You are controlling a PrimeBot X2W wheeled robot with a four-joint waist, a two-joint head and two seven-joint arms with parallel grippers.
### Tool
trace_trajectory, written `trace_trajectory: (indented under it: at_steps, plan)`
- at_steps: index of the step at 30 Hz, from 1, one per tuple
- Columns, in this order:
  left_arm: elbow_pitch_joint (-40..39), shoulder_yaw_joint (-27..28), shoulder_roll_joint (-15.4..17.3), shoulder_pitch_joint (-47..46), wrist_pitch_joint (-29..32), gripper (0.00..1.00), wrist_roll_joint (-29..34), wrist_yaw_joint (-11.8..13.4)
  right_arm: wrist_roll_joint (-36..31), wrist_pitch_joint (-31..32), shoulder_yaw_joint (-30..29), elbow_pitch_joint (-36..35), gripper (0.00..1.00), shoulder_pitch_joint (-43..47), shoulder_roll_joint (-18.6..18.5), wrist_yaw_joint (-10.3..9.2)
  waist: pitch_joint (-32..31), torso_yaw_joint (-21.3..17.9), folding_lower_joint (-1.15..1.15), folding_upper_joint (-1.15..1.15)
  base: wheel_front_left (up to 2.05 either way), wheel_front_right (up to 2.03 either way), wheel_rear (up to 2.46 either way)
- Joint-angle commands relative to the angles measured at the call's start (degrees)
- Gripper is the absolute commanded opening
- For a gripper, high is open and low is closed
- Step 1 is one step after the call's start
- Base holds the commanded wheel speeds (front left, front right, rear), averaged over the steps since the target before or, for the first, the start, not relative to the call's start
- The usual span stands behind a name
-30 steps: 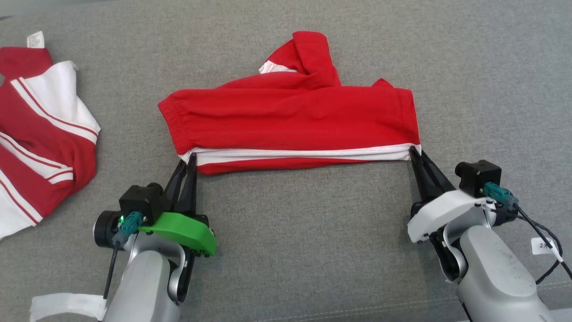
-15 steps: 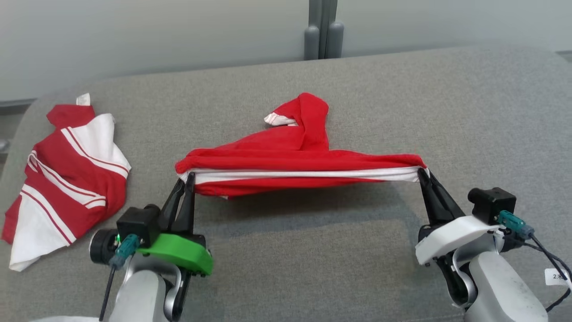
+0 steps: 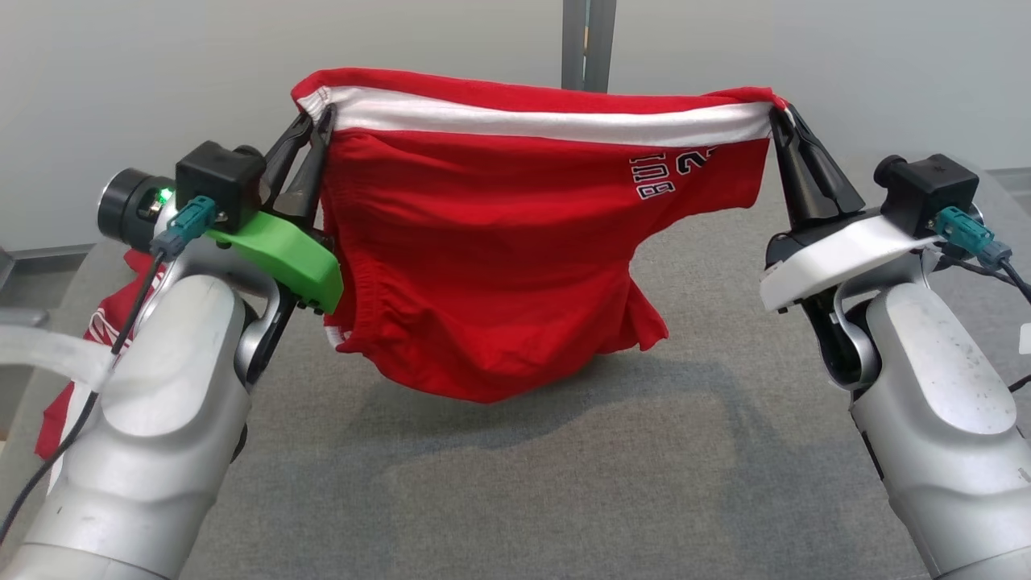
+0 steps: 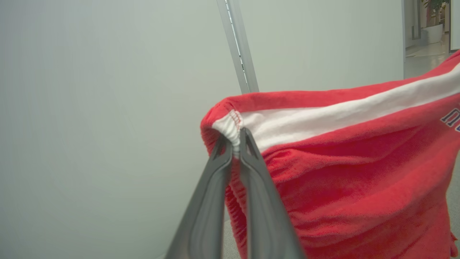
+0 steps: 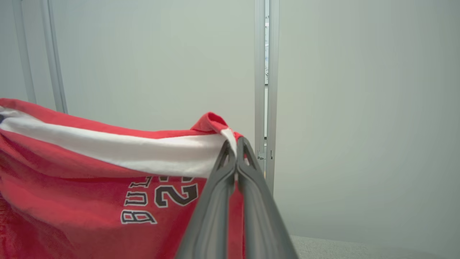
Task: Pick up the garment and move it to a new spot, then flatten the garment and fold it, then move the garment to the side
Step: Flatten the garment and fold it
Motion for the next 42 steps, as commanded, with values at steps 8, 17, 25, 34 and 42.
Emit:
trace_trajectory:
  at_steps: [8, 17, 25, 34, 42]
  plan:
    - [4.12, -11.78, 4.03, -14.56, 4.71, 0.00, -7.02, -0.09, -0.08, -0.15, 3.64, 7.54, 0.00, -12.26, -3.26, -0.08, 15.70, -0.23, 0.01, 0.00, 0.00, 0.00, 0.00]
    - [9.82, -8.78, 3.15, -36.96, -1.62, 0.00, -1.43, 2.27, -8.93, -0.14, -3.30, 10.56, 0.00, -37.68, -4.71, -0.10, 25.01, -1.40, 0.01, 0.00, 0.00, 0.00, 0.00]
    - [1.97, 0.07, 0.38, -32.16, -1.60, 0.00, -0.22, 1.19, -13.01, -0.14, -7.35, 8.15, 0.00, -39.43, -3.69, -0.10, 29.84, -2.49, 0.01, 0.00, 0.00, 0.00, 0.00]
    - [5.87, 6.00, -4.45, -10.07, -1.64, 0.00, -5.07, 0.08, -1.73, -0.15, -4.44, 2.57, 0.00, -18.53, -5.04, -0.15, 34.09, -3.09, 0.01, 0.00, 0.00, 0.00, 0.00]
    - [2.09, 7.24, -7.61, 6.98, -1.65, 0.00, -7.21, 0.05, 5.49, -0.15, -4.88, 0.88, 0.00, 0.82, -5.18, -0.15, 28.06, -2.79, 0.01, 0.00, 0.00, 0.00, 0.00]
